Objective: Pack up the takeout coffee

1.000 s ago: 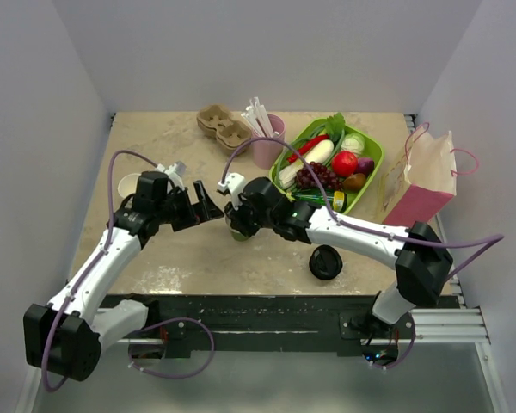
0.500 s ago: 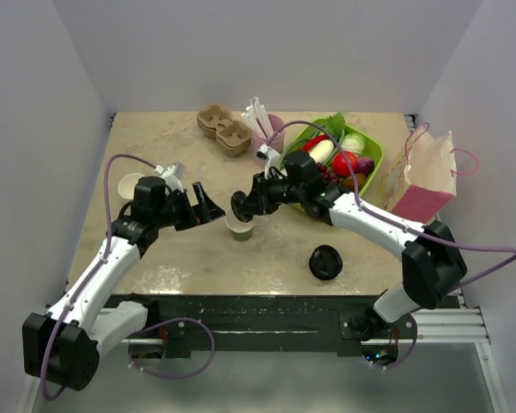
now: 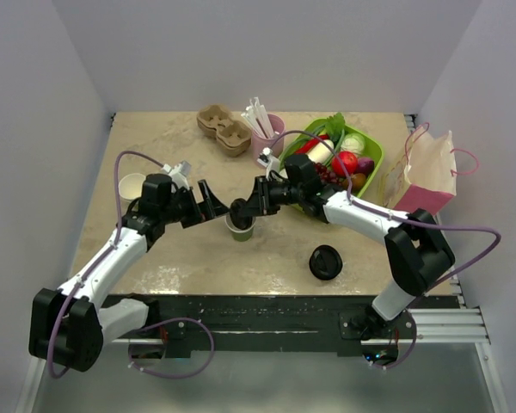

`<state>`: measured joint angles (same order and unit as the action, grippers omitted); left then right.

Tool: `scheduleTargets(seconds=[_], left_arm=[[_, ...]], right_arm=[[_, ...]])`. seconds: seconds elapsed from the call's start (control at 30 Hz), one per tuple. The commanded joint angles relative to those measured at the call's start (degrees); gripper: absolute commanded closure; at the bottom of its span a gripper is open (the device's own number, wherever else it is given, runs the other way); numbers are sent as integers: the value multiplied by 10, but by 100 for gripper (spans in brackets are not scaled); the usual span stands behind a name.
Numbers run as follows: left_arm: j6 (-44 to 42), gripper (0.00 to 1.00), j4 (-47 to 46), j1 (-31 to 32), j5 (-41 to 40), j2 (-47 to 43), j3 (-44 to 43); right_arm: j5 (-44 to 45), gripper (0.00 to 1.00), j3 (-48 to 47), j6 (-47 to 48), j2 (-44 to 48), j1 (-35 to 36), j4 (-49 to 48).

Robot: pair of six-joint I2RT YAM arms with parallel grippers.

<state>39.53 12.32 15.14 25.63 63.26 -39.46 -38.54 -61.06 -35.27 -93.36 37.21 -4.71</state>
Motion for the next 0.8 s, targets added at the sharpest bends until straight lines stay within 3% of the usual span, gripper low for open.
scheduleTargets(seconds=[0.0, 0.37, 0.53, 0.77], left_arm=[[5, 0, -51, 2, 22, 5, 4], [6, 0, -59, 4, 28, 43, 0], [5, 0, -61, 6, 32, 56, -1], [8, 0, -66, 9, 37, 67, -1]], right_arm=[[-8, 79, 6, -20, -2, -9, -28], [-7, 71, 16, -22, -9, -24, -35], [14, 59, 11, -5, 5, -23, -13], [64, 53, 1, 22, 31, -23, 24]])
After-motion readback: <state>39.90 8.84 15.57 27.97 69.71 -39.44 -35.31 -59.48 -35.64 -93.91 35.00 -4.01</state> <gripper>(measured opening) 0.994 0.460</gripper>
